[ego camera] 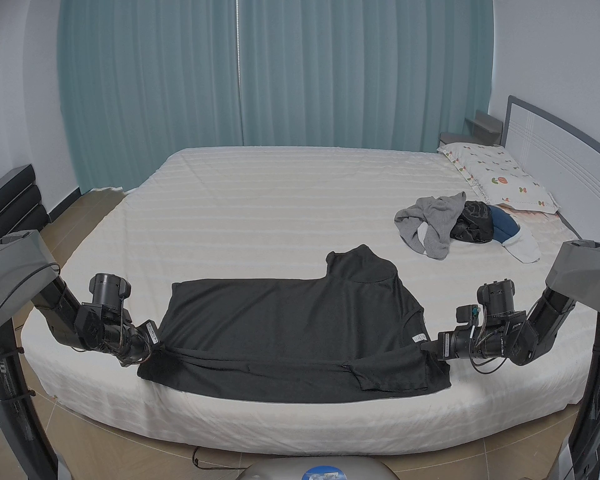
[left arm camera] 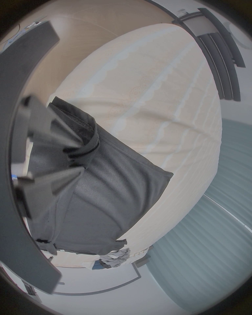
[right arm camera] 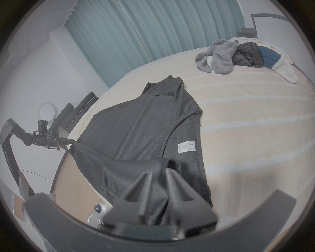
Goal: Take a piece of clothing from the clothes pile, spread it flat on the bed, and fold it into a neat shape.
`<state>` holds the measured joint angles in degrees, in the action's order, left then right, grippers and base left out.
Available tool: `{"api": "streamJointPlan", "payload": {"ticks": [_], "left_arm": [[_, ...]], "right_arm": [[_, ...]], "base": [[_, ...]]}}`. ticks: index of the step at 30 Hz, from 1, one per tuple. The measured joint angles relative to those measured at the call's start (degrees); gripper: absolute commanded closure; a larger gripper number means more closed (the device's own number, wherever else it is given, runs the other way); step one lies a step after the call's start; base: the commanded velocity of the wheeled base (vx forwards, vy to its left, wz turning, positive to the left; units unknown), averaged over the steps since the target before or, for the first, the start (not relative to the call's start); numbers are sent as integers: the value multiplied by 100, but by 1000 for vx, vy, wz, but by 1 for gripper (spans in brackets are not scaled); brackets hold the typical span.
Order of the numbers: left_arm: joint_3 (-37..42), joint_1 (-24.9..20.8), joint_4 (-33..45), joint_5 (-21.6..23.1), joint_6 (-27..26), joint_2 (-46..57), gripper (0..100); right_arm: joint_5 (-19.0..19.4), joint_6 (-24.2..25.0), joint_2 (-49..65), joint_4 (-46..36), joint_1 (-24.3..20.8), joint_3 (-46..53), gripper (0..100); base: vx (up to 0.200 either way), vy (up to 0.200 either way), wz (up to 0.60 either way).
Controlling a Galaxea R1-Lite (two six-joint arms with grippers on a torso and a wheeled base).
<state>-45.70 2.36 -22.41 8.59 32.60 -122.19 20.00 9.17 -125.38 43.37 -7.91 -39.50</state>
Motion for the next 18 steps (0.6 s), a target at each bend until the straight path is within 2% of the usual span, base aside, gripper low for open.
{"api": "streamJointPlan", "payload": {"ticks": [10, 15, 18], "left_arm": [[-18, 61, 2, 44, 339, 133, 0], [30, 171, 10, 134, 427, 339, 0], [48, 238, 11, 260, 589, 455, 0]], "right_arm": [[57, 1215, 208, 48, -7, 100, 0], [68, 2135, 374, 59, -32, 216, 0], [84, 2797, 455, 91, -33, 284, 0]], "base": [[0, 0, 0], [0, 0, 0], [200, 0, 0]]}}
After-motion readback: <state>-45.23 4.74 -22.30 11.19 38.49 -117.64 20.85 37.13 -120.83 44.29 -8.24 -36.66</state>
